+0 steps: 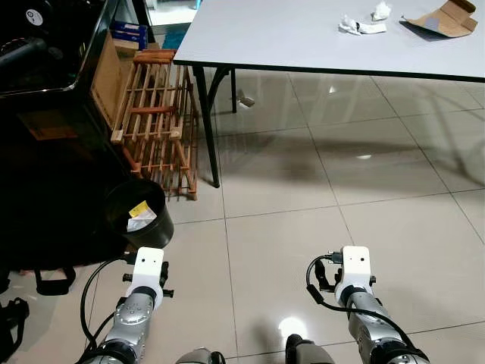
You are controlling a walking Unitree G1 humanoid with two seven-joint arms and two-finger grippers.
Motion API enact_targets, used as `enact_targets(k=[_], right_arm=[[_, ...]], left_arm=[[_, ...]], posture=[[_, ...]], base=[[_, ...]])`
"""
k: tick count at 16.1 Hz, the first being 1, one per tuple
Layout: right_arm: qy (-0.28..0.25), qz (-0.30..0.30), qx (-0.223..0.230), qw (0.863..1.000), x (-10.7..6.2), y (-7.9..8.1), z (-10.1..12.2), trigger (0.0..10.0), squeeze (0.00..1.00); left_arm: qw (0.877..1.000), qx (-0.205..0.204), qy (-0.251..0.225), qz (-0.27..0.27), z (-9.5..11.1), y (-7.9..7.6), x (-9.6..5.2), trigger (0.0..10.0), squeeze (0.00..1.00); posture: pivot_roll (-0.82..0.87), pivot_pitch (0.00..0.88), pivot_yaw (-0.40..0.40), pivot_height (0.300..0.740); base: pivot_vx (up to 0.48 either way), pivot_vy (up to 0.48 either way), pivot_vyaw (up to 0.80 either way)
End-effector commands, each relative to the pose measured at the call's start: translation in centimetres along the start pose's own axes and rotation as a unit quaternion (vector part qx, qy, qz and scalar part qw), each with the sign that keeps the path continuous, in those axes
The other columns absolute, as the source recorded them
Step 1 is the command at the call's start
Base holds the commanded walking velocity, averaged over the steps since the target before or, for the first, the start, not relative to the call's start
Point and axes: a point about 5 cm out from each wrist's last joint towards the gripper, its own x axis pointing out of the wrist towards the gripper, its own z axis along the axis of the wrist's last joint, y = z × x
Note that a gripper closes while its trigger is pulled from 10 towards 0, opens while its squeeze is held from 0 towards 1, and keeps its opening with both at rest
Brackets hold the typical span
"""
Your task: Picking trash to rubbish bin
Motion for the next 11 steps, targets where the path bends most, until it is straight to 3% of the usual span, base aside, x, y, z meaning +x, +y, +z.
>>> enact_targets(k=[1,11], right_arm=[[0.014,-0.004,0.003,1.0,-0.34,-0.21,-0.89,10.0,0.0],[0.013,-0.006,0.004,1.0,-0.31,-0.28,-0.79,10.0,0.0]], left_arm=[[1.0,0.002,0.013,0.0,-0.6,0.08,-0.19,10.0,0.0],[1.0,0.007,0.011,0.0,-0.35,0.15,-0.07,10.0,0.0]], posture=[[-0.03,0.14,0.075,0.74],[-0.03,0.166,0.072,0.74]], base=[[0.0,0.0,0.0],[0.0,0.0,0.0]])
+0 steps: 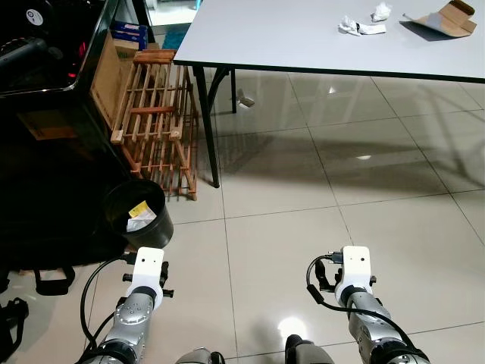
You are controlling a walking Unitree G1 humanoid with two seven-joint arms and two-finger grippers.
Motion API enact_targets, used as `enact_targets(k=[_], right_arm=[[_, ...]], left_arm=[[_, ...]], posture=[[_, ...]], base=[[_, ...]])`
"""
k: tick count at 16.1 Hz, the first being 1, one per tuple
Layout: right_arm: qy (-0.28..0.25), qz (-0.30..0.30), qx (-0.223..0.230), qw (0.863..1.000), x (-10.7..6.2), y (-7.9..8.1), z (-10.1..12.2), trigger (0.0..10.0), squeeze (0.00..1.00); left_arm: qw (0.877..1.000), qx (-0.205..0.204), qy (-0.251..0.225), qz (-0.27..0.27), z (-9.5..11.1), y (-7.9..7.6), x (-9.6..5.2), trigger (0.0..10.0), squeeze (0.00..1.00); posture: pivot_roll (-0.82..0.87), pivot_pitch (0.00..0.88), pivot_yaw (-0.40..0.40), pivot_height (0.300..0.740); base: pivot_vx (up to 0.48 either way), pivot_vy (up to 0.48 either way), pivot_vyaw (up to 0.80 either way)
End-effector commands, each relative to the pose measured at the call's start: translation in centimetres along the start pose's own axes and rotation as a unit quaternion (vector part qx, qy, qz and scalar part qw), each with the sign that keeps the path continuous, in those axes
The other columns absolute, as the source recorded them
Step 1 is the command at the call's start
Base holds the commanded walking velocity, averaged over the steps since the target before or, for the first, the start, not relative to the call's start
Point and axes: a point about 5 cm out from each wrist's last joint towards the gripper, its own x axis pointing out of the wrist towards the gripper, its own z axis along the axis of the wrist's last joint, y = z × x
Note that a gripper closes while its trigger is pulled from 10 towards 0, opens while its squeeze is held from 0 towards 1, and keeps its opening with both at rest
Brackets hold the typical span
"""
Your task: Picking trash to rubbish bin
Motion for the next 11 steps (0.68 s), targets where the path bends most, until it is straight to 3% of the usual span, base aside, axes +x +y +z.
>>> enact_targets(k=[1,11], right_arm=[[0.013,-0.005,0.004,1.0,-0.31,-0.26,-0.79,10.0,0.0],[0.011,-0.003,0.003,1.0,-0.25,-0.28,-0.66,10.0,0.0]], left_arm=[[1.0,0.007,0.01,0.0,-0.27,0.11,-0.03,10.0,0.0],[1.0,0.011,0.017,0.004,-0.48,0.17,-0.07,10.0,0.0]], posture=[[-0.03,0.167,0.072,0.74],[-0.02,0.176,0.066,0.74]], base=[[0.0,0.0,0.0],[0.0,-0.454,0.0]])
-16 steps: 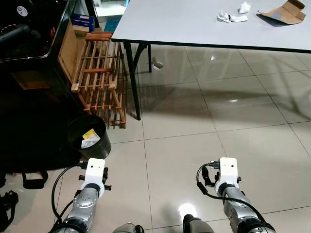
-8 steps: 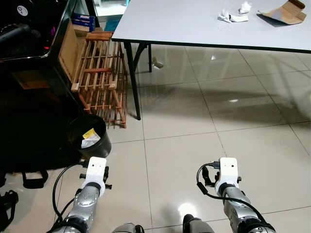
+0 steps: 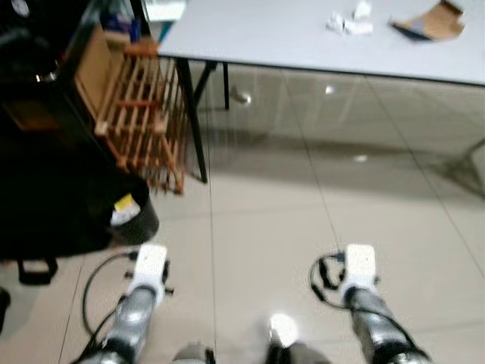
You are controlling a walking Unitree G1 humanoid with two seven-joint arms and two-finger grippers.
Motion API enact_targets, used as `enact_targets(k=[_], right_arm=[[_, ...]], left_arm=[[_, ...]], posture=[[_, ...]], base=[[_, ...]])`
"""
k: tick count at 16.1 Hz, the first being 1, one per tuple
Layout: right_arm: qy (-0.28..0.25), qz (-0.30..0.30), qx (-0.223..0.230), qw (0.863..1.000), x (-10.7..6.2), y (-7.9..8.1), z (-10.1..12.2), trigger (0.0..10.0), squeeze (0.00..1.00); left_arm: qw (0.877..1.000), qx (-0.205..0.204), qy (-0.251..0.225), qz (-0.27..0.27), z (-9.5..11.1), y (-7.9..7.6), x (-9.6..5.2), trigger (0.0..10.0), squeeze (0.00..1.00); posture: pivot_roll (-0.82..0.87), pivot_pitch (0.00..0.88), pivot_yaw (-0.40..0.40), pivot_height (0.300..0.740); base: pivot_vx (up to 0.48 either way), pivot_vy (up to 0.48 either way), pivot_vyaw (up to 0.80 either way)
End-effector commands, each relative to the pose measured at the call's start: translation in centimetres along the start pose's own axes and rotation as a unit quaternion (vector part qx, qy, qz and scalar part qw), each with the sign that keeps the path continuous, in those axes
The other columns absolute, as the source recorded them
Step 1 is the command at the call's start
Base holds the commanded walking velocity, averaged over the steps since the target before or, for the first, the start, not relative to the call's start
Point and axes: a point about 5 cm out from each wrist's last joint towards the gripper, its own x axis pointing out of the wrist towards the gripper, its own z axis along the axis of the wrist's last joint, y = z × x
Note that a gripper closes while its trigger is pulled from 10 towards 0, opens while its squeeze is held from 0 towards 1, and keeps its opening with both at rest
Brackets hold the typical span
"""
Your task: Picking trash to rubbish bin
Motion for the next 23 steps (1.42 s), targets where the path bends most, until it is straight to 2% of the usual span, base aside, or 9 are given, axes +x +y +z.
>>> enact_targets(k=[1,14,20,23], right_arm=[[0.01,-0.007,0.0,1.0,-0.24,-0.59,-0.55,10.0,0.0],[0.012,-0.003,-0.002,1.0,-0.27,-0.54,-0.63,10.0,0.0],[0.011,-0.002,-0.002,1.0,-0.25,-0.51,-0.6,10.0,0.0],[0.011,-0.002,-0.003,1.0,-0.23,-0.51,-0.56,10.0,0.0]], left_arm=[[1.0,-0.004,0.011,-0.001,-0.52,-0.32,-0.16,10.0,0.0],[1.0,-0.008,0.013,0.0,-0.69,-0.37,-0.23,10.0,0.0],[0.999,-0.033,0.001,0.001,-0.19,-0.42,-0.08,10.0,0.0],[0.999,-0.032,0.002,0.001,-0.08,-0.41,-0.01,10.0,0.0]], posture=[[-0.02,0.175,0.066,0.74],[-0.02,0.174,0.061,0.74],[-0.03,0.162,0.064,0.74],[-0.03,0.162,0.062,0.74]], base=[[0.0,-0.48,0.0],[0.0,-0.401,0.0],[0.0,0.0,0.0],[0.0,0.0,0.0]])
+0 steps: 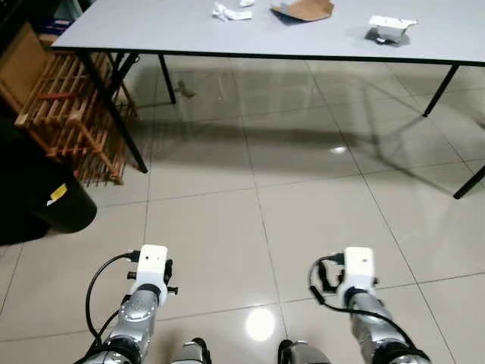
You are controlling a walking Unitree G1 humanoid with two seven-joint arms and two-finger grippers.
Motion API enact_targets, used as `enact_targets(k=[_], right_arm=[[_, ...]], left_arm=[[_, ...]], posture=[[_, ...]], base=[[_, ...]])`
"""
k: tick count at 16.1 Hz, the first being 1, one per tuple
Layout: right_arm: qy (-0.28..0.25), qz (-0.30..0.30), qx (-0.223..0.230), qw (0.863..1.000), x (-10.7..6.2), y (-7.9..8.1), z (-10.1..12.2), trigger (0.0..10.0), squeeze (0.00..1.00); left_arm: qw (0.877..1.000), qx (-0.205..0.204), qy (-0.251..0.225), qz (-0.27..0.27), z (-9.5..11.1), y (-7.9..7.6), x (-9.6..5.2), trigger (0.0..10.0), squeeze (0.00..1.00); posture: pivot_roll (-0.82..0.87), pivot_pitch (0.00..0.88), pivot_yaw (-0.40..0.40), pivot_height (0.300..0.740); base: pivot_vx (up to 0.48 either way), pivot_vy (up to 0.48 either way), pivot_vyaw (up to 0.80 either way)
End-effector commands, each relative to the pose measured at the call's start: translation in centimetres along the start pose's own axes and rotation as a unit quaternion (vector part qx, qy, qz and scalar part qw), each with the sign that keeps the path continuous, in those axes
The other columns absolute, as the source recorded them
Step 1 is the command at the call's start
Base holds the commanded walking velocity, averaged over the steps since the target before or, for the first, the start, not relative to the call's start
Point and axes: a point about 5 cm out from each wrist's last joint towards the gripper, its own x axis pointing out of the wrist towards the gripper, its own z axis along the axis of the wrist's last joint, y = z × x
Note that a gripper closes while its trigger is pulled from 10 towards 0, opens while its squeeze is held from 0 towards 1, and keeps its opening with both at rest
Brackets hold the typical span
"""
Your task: Picking trash to rubbish bin
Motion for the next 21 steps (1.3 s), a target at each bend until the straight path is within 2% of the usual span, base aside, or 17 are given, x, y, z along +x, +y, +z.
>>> enact_targets(k=[1,8,10,11,12,13,15,17,18,19,20,21], right_arm=[[0.009,0.001,0.001,1.0,-0.1,-0.1,-0.4,10.0,0.0],[0.004,0.001,0.003,1.0,0.0,-0.1,-0.1,10.0,0.0],[-0.018,0.002,0.01,1.0,0.3,0.0,0.9,10.0,0.0],[-0.046,0.0,0.017,0.999,0.6,0.0,2.2,10.0,0.0],[-0.046,0.0,0.017,0.999,0.6,0.0,2.2,10.0,0.0],[-0.116,-0.008,0.028,0.993,1.2,-0.3,5.5,10.0,0.0],[-0.213,-0.013,0.038,0.976,1.4,-0.8,10.2,10.0,0.0],[-0.259,-0.02,0.039,0.965,1.2,-1.2,12.6,10.0,0.0],[-0.294,-0.025,0.04,0.955,0.9,-1.5,14.5,10.0,0.0],[-0.375,-0.023,0.044,0.926,-0.2,-1.3,18.9,10.0,0.0],[-0.405,-0.016,0.047,0.913,-0.8,-0.7,20.5,10.0,0.0],[-0.415,-0.014,0.049,0.908,-1.1,-0.4,21.1,10.0,0.0]], left_arm=[[1.0,-0.002,0.007,0.01,-0.4,0.7,-0.2,10.0,0.0],[1.0,0.003,-0.001,0.01,-0.1,0.7,-0.1,10.0,0.0],[1.0,0.015,-0.027,0.005,1.1,0.5,0.3,10.0,0.0],[0.998,0.027,-0.065,0.003,2.8,0.3,0.7,10.0,0.0],[0.998,0.027,-0.065,0.003,2.8,0.3,0.7,10.0,0.0],[0.99,0.037,-0.139,0.01,6.4,0.4,1.2,10.0,0.0],[0.973,0.035,-0.227,0.023,10.7,0.7,1.3,10.0,0.0],[0.961,0.038,-0.274,0.027,13.1,0.9,1.1,10.0,0.0],[0.949,0.042,-0.312,0.027,15.0,0.7,0.8,10.0,0.0],[0.913,0.058,-0.403,0.014,19.5,-0.2,-0.5,10.0,0.0],[0.897,0.063,-0.438,0.006,21.3,-0.8,-1.3,10.0,0.0],[0.891,0.06,-0.451,0.005,22.0,-1.0,-1.6,10.0,0.0]], posture=[[-0.03,0.165,0.062,0.74],[-0.02,0.181,0.06,0.74],[-0.02,0.184,0.058,0.74],[-0.02,0.187,0.059,0.74],[-0.02,0.187,0.059,0.74],[-0.01,0.189,0.059,0.74],[-0.02,0.19,0.058,0.74],[-0.02,0.19,0.057,0.74],[-0.02,0.188,0.057,0.74],[-0.02,0.187,0.056,0.74],[-0.02,0.189,0.056,0.74],[-0.02,0.188,0.057,0.74]], base=[[0.0,0.0,0.0],[0.297,0.0,0.0],[0.369,0.0,0.0],[0.375,0.0,0.0],[0.375,0.0,0.0],[0.382,0.0,0.0],[0.394,0.0,0.0],[0.396,0.0,0.0],[0.398,0.0,0.0],[0.398,0.0,0.0],[0.394,0.0,0.0],[0.398,0.0,0.0]])
